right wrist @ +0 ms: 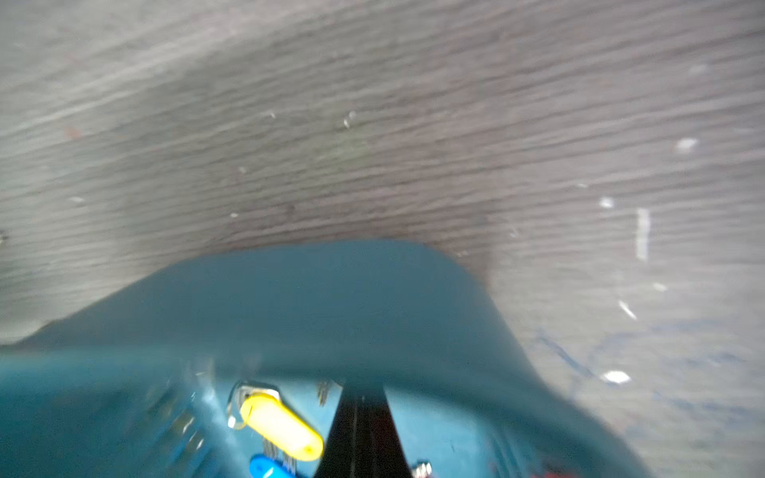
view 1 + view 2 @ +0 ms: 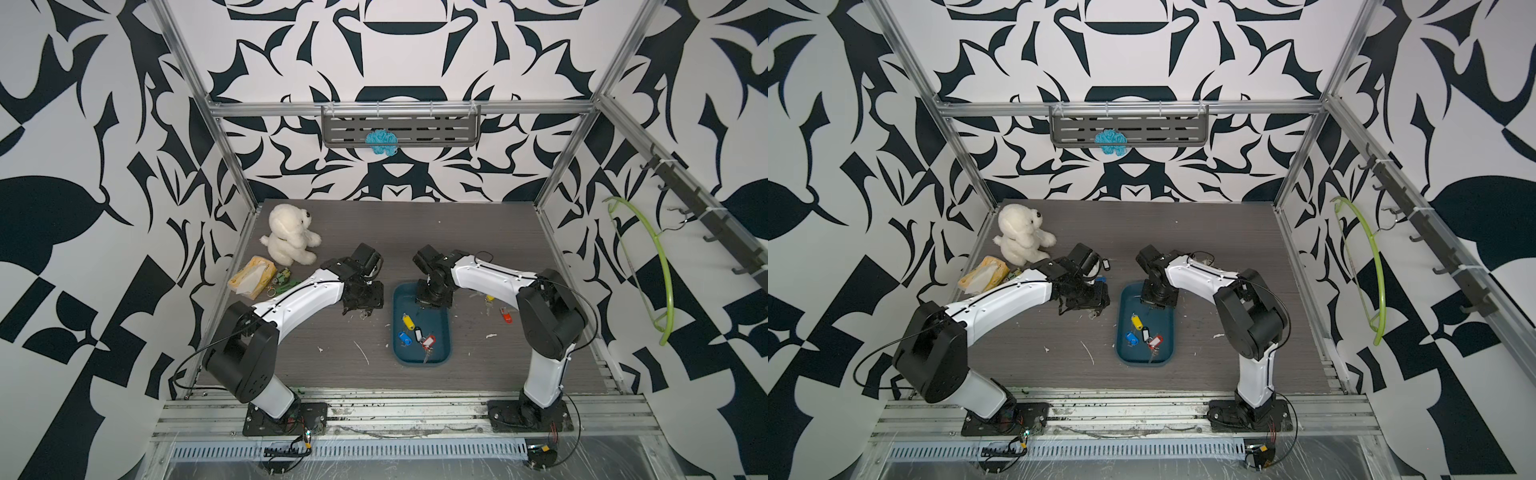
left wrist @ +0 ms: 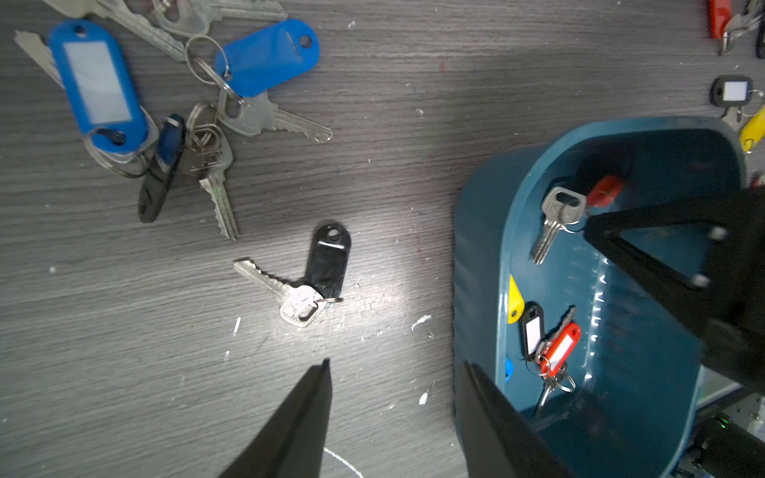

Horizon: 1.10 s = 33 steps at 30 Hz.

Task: Take the keys out of the storage box
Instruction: Pick up the key from the storage box, then place the key at the center of the board.

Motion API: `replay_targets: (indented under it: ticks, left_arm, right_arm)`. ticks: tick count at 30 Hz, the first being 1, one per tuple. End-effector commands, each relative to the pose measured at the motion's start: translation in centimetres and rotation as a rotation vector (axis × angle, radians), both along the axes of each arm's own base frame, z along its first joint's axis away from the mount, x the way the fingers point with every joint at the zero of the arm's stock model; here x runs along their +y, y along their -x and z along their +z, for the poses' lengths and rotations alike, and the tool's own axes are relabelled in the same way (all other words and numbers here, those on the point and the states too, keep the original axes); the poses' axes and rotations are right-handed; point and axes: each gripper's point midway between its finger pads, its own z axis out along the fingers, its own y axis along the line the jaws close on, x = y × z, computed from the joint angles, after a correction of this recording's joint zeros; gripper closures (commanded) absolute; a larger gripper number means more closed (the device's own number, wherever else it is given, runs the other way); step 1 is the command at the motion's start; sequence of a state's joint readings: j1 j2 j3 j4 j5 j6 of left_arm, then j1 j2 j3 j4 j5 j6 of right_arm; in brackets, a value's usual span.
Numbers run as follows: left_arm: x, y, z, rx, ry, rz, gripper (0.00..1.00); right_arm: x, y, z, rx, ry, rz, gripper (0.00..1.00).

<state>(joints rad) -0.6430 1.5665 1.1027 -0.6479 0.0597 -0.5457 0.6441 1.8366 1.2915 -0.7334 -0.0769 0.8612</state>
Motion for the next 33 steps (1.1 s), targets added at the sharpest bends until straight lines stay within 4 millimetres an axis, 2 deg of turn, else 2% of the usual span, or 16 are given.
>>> replay_targets:
  ticks: [1, 11, 15, 19, 22, 26, 33]
  left_arm:
    - [0.2, 0.4, -0.8, 0.025, -0.024, -0.013, 0.44]
    - [0.0, 0.5, -0.7, 0.022, -0.02, -0.014, 0.45]
    - [0.0, 0.5, -0.5, 0.017, -0.018, -0.014, 0.45]
    - [0.0, 0.4, -0.2, 0.009, -0.014, -0.01, 0.45]
    - [-0.1, 0.4, 0.0, 0.003, -0.01, -0.008, 0.45]
    - [-0.3, 0.4, 0.3, -0.005, -0.004, -0.008, 0.45]
    - [-0.6, 0.5, 1.8, -0.033, -0.009, -0.015, 0.42]
  right_arm:
    - [-0.1, -0.6, 5.1, -0.101, -0.039, 0.004, 1.0]
    - [-1.4, -0.2, 10.3, -0.196, -0.122, -0.041, 1.0]
    - [-3.7, 0.1, 12.1, -0.222, -0.124, -0.073, 1.0]
    - [-7.2, 1.2, 13.0, -0.227, -0.099, -0.108, 1.0]
    - [-9.9, 2.2, 12.4, -0.213, -0.074, -0.145, 1.0]
    - [-12.3, 3.3, 9.8, -0.153, -0.06, -0.184, 1.0]
    - [-12.6, 4.0, 4.8, -0.062, -0.083, -0.206, 1.0]
